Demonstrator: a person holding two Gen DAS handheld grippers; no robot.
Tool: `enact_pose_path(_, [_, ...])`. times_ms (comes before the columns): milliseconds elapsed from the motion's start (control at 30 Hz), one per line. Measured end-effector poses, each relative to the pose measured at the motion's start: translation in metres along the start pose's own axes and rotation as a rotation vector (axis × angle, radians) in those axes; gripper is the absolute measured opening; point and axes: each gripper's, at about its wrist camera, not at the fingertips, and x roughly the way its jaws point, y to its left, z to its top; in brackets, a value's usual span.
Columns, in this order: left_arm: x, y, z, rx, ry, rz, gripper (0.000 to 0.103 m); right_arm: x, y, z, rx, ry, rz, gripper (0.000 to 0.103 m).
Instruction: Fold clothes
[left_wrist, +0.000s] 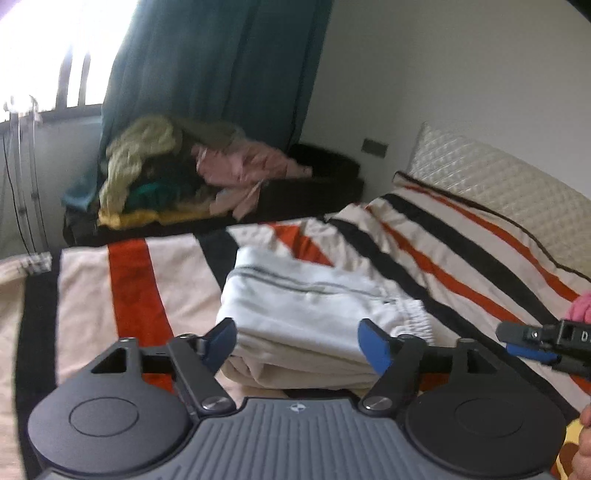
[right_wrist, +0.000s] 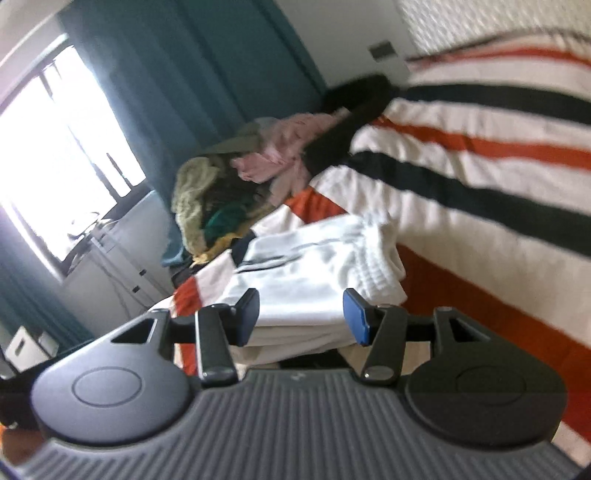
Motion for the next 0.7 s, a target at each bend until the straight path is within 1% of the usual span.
enact_pose_path(67, [-0.033,-0.014,0.004,0.033,-0.037,0.005,0.084,-0.022,0.015,0.001,-0.063,-0.031,0.014,0.054])
enact_pose_path(100, [-0.050,-0.021,0.006,0.050,-0.056,0.007,0.090,-0.033,0.022,0.001,-0.090,-0.040,0.010,0.063])
enact_pose_path(133, [-0.066,-0.029,0.009,0.066,-0.074,0.009,0.101,-0.042,0.028,0.000,-0.116,-0.048,0.003,0.082])
enact_pose_path(167, [-0.081,-0.034,0.009,0.074,-0.097,0.012,0.103,-0.052,0.032,0.000,-0.125,-0.062,0.007,0.092])
enact_pose_path(200, [-0.095,-0.038,0.009,0.077,-0.111,0.009,0.103,-0.061,0.035,-0.002,-0.130,-0.077,0.018,0.103])
enact_pose_path(233, [-0.108,-0.042,0.008,0.081,-0.120,0.002,0.103,-0.070,0.038,-0.003,-0.134,-0.091,0.030,0.103])
enact_pose_path(300, [-0.132,-0.048,0.002,0.092,-0.135,0.007,0.103,-0.088,0.046,-0.009,-0.162,-0.112,0.021,0.103])
enact_pose_path(400, [-0.169,-0.054,-0.017,0.113,-0.167,0.022,0.103,-0.108,0.054,-0.024,-0.221,-0.156,0.003,0.103])
enact_pose_path(467, [-0.189,-0.055,-0.031,0.110,-0.176,0.022,0.103,-0.120,0.058,-0.038,-0.256,-0.182,-0.001,0.103])
enact_pose_path(567, [-0.213,-0.054,-0.052,0.099,-0.190,0.033,0.103,-0.130,0.063,-0.060,-0.299,-0.199,0.002,0.103])
enact_pose_path(700, [-0.229,-0.055,-0.075,0.113,-0.203,0.062,0.103,-0.139,0.069,-0.087,-0.346,-0.215,0.008,0.103])
